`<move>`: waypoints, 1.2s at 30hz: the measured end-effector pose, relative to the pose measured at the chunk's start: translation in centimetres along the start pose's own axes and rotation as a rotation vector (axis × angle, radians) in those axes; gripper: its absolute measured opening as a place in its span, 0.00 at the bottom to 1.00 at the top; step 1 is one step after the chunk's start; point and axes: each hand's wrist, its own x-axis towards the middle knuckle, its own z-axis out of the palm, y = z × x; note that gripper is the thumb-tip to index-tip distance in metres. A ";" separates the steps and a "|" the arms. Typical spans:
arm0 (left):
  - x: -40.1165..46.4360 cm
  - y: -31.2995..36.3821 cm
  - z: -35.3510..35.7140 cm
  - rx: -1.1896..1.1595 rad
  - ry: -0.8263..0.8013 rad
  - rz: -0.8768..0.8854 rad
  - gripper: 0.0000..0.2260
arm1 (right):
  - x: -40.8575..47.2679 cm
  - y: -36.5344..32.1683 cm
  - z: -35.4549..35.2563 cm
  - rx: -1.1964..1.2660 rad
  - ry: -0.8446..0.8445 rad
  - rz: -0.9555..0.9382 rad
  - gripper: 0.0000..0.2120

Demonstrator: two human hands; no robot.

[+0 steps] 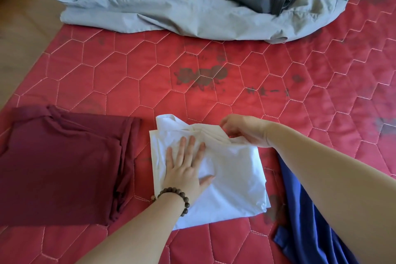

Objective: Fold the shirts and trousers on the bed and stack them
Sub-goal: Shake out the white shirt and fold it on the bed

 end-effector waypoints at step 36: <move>-5.8 -1.6 -3.9 -0.881 0.500 -0.668 0.11 | -1.2 10.5 0.6 -0.087 0.723 -0.070 0.18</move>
